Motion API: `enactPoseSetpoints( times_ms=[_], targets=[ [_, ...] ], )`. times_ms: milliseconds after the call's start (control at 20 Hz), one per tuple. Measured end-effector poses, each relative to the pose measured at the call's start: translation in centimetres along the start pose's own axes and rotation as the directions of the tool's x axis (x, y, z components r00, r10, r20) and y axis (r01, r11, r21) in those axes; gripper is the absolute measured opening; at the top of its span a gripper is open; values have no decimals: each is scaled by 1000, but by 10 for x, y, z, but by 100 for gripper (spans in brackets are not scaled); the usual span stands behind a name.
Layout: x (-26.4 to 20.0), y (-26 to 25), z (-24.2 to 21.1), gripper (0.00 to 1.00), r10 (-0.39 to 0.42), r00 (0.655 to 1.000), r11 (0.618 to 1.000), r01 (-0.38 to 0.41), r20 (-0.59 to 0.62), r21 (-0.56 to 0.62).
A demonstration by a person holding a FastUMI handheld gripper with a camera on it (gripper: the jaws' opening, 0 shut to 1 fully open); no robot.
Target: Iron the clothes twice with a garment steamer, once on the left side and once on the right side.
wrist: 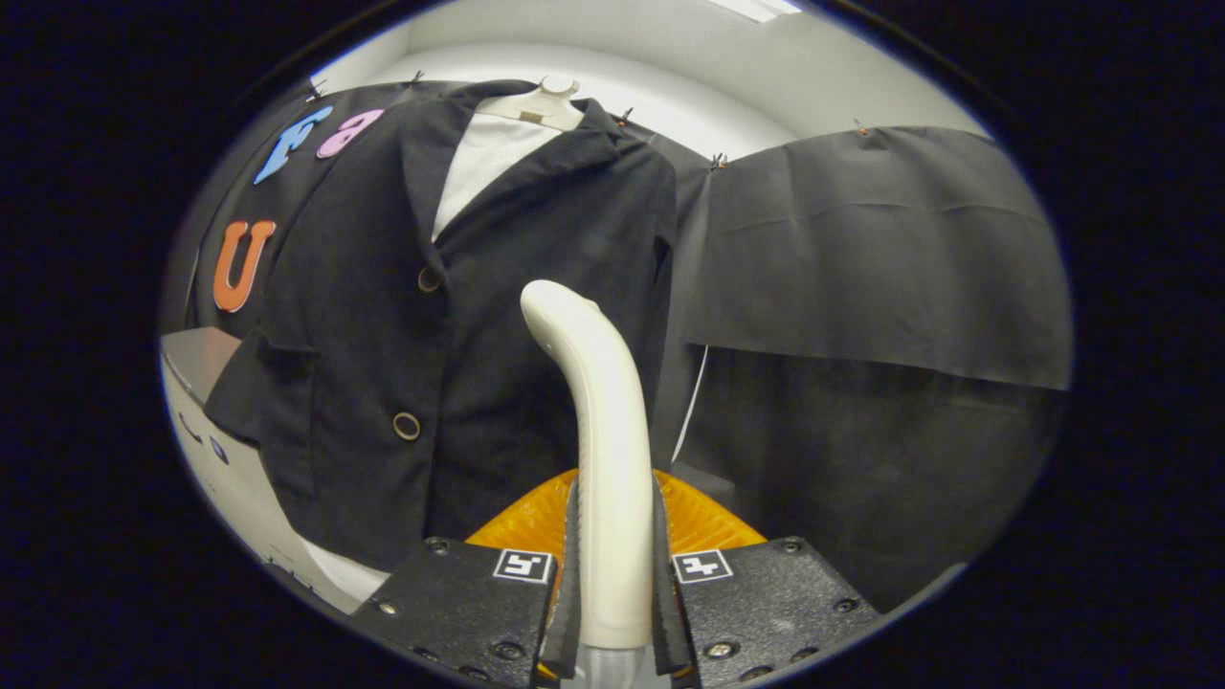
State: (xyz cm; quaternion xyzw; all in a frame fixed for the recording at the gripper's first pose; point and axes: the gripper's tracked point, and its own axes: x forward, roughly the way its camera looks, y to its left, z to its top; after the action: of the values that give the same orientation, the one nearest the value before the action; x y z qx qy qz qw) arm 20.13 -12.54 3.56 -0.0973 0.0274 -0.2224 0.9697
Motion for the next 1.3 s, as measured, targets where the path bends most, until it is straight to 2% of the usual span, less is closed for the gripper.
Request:
enactPoseSetpoints(
  times_ms=[250,700,900,1300],
  targets=[
    [-11,8,-30,33,2,999,1000,-2,-40,-22],
    [-37,32,-57,33,14,999,997,-16,-34,-73],
    [-51,43,-92,33,34,992,996,-43,-121,-74],
    [-59,52,-145,33,8,976,994,-32,-220,-109]
  ],
)
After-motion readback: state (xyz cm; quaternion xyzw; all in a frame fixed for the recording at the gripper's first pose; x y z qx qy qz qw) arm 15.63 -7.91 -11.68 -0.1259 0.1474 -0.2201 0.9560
